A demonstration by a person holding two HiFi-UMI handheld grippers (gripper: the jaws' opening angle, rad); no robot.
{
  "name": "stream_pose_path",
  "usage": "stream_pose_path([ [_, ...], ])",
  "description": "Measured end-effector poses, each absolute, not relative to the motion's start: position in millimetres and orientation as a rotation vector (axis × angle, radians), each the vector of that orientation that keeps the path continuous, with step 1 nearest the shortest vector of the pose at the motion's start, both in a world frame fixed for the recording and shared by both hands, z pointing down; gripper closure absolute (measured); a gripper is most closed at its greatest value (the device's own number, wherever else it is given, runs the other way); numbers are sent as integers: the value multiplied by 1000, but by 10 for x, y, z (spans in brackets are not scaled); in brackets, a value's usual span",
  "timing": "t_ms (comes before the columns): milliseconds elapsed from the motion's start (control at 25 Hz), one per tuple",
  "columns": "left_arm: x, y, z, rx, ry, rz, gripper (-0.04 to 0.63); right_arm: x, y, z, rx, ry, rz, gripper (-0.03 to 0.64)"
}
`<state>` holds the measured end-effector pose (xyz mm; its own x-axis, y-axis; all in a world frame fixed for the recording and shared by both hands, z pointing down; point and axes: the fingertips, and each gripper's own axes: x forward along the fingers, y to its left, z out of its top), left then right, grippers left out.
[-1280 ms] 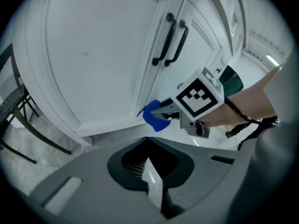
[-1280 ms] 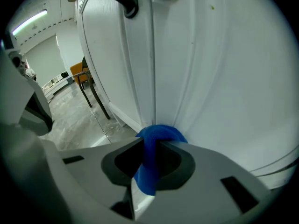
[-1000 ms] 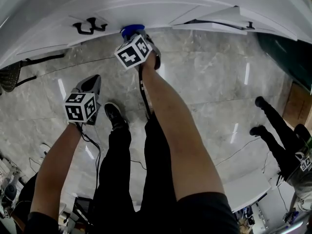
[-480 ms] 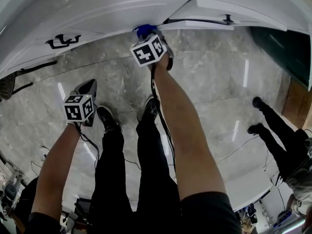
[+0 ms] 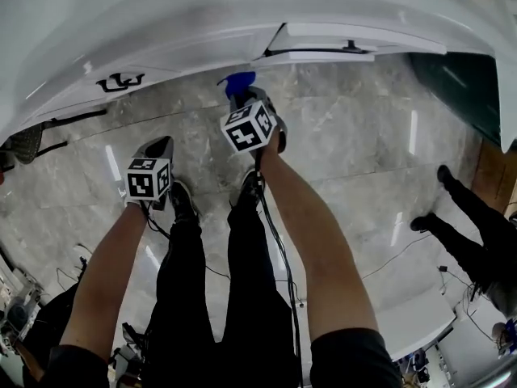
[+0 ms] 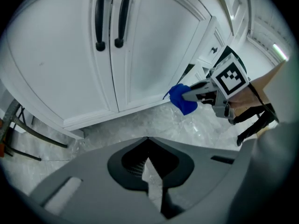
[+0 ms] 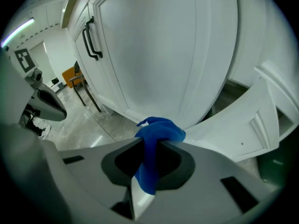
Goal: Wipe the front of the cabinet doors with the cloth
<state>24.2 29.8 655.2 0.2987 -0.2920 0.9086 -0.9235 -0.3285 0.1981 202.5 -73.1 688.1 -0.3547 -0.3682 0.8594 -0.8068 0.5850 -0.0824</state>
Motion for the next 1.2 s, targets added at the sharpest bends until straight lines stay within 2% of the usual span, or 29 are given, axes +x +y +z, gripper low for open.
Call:
stream_pose_path([
  [160,282,249,6367,1805,-1131,917,597,1771,-574,6705,909,-1991,646,558],
  [320,20,332,6245,1775,-1201,821,595,1313,-554,6454,906,-2069,628,559],
  [720,-1437,518,5517,1849,-1446,707,597,-339,-282,5701,892,-2249,599,558],
  [1200,-2721,381,3962,1956,-1666,412,597,-2286,-460,4236,903,-2482,659,559],
])
